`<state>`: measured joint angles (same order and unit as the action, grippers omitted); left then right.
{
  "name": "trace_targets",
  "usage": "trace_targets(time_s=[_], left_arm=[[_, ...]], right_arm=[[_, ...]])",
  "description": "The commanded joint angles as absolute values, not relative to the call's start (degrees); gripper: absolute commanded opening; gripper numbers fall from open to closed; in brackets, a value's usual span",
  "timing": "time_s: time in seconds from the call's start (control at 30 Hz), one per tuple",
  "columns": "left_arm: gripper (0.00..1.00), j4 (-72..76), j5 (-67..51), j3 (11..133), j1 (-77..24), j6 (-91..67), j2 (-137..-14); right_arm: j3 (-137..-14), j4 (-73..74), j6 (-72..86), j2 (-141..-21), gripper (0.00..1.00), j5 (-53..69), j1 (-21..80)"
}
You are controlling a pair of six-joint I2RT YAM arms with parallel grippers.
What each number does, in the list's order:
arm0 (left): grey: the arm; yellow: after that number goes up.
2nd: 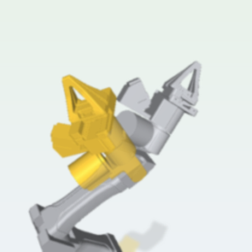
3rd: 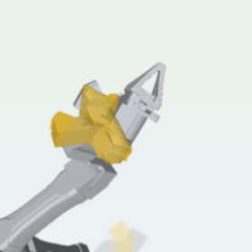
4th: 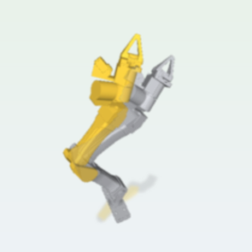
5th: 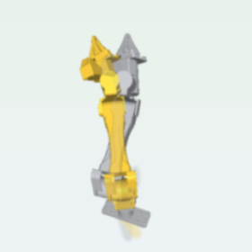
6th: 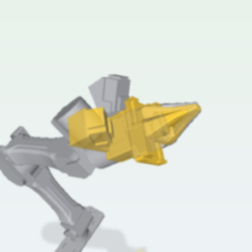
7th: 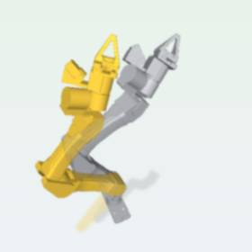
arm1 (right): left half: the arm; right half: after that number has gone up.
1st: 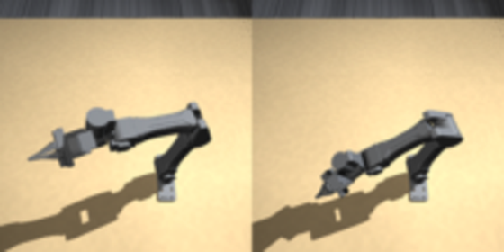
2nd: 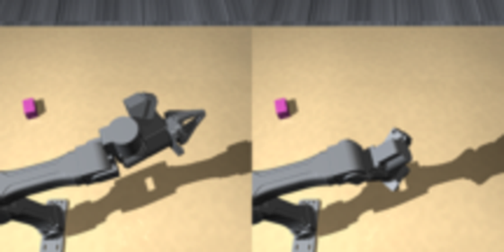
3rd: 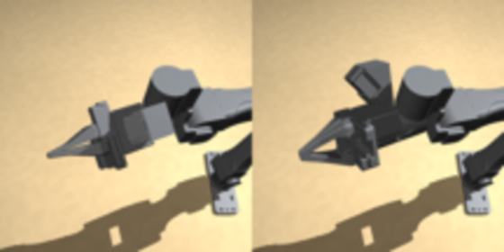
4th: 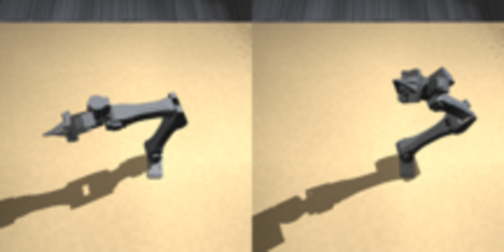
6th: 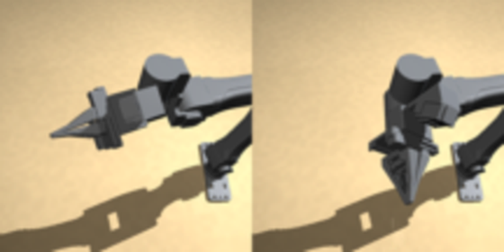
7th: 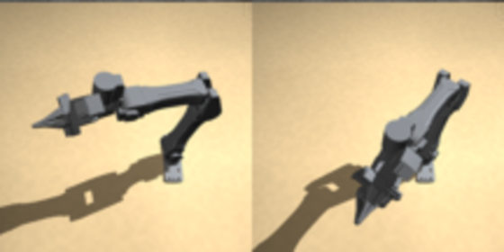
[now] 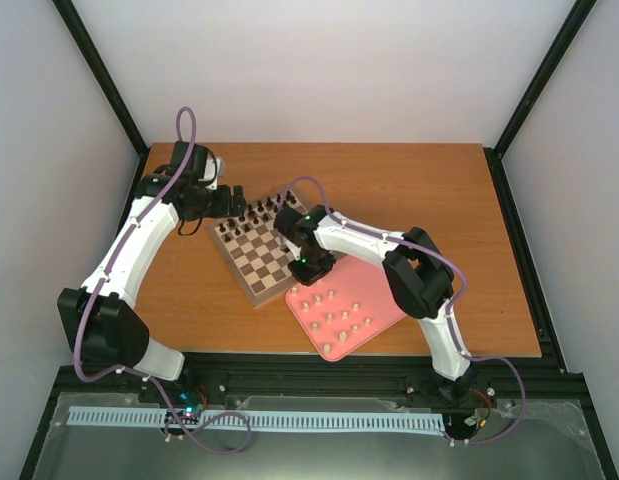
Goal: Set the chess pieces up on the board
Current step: Pick up the chess piece from the storage box, then place the chess piece on the chessboard.
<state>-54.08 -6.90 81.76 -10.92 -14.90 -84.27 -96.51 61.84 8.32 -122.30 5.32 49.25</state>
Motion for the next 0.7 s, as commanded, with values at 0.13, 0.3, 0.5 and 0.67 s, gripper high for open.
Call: trace_targets(time_s=[0.13,0.3,0.5,0.67], left_arm=[[1.00,-54.2,-7.1,82.3,-10.5,-14.9,-84.3],[1.00,-54.0,-7.3,82.3,-10.5,-15.0,-84.3],[1.00,-54.1,-7.0,82.1,-10.5,-14.8,-84.2],[1.00,-54.2,-6.7,82.2,-10.6,-14.7,-84.2]], right_arm=[[-104.1,65.4,10.3,-115.3,0.13,1.3,49.2],[-105.4,66.1,11.8,-114.9,0.13,0.9,45.4],[-105.4,65.6,11.2,-116.3,0.13,0.3,40.3],[-106.1,65.1,10.1,-118.5,0.13,0.5,37.5]])
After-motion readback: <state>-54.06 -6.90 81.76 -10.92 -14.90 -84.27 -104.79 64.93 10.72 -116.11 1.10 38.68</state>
